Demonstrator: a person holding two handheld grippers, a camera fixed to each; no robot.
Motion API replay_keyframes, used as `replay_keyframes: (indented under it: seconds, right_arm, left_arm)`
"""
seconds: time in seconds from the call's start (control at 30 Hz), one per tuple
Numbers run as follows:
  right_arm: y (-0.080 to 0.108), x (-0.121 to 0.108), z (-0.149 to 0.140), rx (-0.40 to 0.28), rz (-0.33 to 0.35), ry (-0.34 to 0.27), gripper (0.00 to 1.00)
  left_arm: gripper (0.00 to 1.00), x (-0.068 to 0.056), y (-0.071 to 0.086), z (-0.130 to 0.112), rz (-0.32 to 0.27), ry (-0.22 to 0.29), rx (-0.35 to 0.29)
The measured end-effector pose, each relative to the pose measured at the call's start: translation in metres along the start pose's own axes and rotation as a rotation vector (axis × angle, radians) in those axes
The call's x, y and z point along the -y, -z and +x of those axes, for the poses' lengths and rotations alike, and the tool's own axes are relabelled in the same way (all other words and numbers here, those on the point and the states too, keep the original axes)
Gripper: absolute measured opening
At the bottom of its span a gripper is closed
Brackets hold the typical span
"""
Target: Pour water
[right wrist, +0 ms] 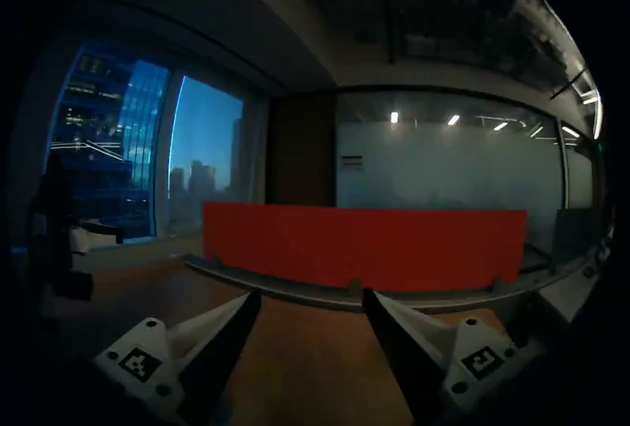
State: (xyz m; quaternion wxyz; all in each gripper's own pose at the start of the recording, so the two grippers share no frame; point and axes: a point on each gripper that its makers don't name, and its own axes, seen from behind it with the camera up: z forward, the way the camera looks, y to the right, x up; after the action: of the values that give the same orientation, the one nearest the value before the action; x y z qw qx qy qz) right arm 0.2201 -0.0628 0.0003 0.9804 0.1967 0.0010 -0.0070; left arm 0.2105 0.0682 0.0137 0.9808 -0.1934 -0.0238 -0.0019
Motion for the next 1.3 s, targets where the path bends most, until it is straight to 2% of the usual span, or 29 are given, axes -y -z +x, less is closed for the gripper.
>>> replay_keyframes:
  seconds: [0.17, 0.3, 0.7, 1.0, 1.3]
  right_arm:
    - [0.004, 0.015, 0.004, -0.009, 0.081, -0.003, 0.99]
    - [0.005, 0.020, 0.002, -0.002, 0.109, 0.003, 0.99]
    - [0.008, 0.053, 0.001, 0.030, 0.243, 0.036, 0.99]
    - [0.012, 0.070, -0.009, 0.075, 0.318, 0.047, 0.99]
    - [0.021, 0.083, -0.025, 0.122, 0.376, 0.097, 0.99]
  left_arm:
    - [0.96, -0.013, 0.003, 0.007, -0.065, 0.021, -0.018]
    - [0.96, -0.023, 0.006, 0.007, -0.118, 0.030, -0.016]
    - [0.96, -0.045, 0.016, 0.004, -0.222, 0.015, 0.002]
    - [0.96, -0.055, 0.021, -0.006, -0.270, 0.013, 0.034]
    - [0.96, -0.061, 0.022, -0.025, -0.306, -0.002, 0.077]
